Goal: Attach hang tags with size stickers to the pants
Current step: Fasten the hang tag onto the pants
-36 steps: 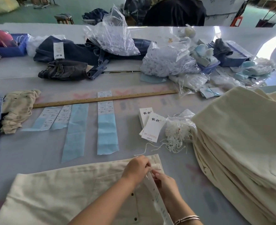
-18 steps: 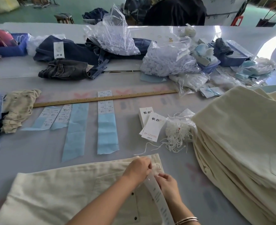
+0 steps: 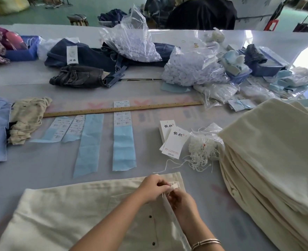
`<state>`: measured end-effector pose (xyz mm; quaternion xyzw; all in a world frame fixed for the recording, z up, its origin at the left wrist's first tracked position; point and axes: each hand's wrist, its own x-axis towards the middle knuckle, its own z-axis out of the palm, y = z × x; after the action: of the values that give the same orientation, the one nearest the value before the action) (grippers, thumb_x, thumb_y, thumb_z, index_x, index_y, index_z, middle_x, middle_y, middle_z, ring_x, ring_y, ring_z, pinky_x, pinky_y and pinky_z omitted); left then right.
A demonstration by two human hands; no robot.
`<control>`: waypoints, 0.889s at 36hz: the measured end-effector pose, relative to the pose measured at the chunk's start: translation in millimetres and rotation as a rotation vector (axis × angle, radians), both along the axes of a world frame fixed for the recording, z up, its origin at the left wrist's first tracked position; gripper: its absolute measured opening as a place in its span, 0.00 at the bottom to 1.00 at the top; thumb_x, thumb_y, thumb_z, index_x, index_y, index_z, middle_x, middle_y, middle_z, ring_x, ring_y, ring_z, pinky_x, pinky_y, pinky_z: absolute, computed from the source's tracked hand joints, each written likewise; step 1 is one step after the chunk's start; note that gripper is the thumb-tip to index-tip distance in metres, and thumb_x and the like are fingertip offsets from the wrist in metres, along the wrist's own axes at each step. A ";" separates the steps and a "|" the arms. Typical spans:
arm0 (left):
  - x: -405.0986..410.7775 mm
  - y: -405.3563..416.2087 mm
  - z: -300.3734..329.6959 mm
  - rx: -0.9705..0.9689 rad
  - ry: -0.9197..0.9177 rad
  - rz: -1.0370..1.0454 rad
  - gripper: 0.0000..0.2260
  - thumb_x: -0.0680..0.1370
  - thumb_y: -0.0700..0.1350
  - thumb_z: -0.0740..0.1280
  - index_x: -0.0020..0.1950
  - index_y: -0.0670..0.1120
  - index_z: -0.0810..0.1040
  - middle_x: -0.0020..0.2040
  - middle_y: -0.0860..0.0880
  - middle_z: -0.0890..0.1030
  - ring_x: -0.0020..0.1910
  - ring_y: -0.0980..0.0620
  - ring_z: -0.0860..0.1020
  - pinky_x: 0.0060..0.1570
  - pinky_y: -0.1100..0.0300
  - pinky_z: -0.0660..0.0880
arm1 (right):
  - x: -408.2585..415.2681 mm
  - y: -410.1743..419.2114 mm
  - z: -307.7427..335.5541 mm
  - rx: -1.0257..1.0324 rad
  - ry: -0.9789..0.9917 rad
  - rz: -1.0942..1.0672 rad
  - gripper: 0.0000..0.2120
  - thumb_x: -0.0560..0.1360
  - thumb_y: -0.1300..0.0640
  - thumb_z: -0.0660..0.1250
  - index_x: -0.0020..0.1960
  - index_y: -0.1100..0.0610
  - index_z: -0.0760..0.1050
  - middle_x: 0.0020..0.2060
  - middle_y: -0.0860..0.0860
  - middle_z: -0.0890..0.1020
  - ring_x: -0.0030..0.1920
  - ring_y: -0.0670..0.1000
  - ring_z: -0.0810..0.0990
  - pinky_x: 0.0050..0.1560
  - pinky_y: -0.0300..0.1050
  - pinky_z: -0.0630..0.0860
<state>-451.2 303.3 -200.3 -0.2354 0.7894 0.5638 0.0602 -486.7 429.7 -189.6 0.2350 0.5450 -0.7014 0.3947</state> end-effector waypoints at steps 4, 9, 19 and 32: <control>-0.1 2.2 -4.0 0.041 -0.012 0.120 0.06 0.74 0.46 0.71 0.37 0.49 0.81 0.37 0.50 0.82 0.36 0.55 0.78 0.42 0.63 0.75 | -0.3 -4.5 0.8 -0.022 0.015 -0.018 0.09 0.76 0.67 0.58 0.45 0.64 0.77 0.33 0.56 0.76 0.32 0.51 0.73 0.34 0.41 0.68; -1.1 4.0 -2.3 0.036 -0.037 0.214 0.11 0.73 0.51 0.73 0.33 0.48 0.79 0.27 0.56 0.77 0.26 0.62 0.72 0.31 0.71 0.68 | 3.0 -3.8 -1.5 0.004 0.065 0.030 0.11 0.74 0.70 0.53 0.41 0.61 0.72 0.31 0.55 0.69 0.31 0.50 0.67 0.33 0.42 0.63; 8.4 2.7 4.4 0.072 0.078 0.332 0.10 0.75 0.45 0.71 0.34 0.48 0.80 0.29 0.54 0.80 0.30 0.57 0.77 0.35 0.69 0.73 | 1.3 12.7 16.4 0.295 0.398 0.297 0.12 0.74 0.68 0.58 0.40 0.65 0.80 0.34 0.59 0.78 0.34 0.53 0.73 0.36 0.45 0.71; 37.4 6.1 26.8 0.282 0.269 0.389 0.10 0.75 0.38 0.71 0.40 0.52 0.85 0.37 0.49 0.85 0.39 0.58 0.81 0.43 0.69 0.76 | -20.3 -0.8 23.6 0.514 1.237 0.841 0.06 0.73 0.51 0.71 0.49 0.50 0.83 0.46 0.40 0.78 0.47 0.38 0.70 0.48 0.21 0.61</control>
<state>-413.8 309.4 -173.5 -0.2947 0.6439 0.6954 -0.1223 -507.0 428.9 -166.0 -0.3397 0.8537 -0.3486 0.1853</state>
